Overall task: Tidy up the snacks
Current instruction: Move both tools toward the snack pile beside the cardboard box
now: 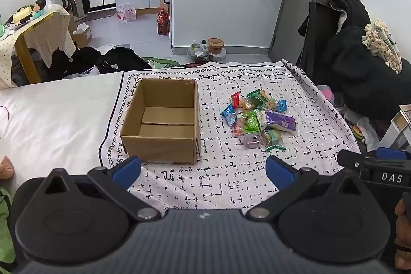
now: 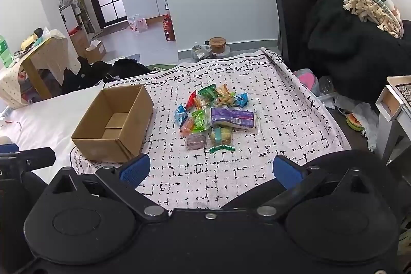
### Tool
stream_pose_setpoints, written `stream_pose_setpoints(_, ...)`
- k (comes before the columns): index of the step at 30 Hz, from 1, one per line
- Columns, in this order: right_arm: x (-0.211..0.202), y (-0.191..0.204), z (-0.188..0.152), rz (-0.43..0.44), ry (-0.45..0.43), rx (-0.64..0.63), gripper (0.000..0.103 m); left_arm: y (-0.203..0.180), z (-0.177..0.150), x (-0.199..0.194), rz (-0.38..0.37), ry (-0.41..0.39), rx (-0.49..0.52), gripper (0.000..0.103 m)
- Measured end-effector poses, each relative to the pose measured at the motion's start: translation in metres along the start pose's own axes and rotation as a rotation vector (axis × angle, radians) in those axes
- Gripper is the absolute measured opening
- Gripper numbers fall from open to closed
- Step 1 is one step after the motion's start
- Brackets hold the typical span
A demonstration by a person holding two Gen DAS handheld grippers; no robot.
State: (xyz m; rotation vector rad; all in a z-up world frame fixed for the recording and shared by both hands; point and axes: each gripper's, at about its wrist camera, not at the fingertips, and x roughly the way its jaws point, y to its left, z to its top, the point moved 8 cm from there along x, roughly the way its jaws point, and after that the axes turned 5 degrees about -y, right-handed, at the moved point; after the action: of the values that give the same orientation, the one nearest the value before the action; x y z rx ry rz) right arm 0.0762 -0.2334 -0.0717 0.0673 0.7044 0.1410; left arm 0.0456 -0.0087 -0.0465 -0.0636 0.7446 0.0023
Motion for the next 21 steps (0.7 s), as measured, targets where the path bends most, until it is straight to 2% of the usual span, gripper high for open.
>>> stream_pose_setpoints(21, -0.0035, 0.0018, -0.0009, 0.000, -0.006, -0.005, 0.103, -0.0047, 0.0013, -0.0039, -0.010, -0.008, 0.042, 0.103)
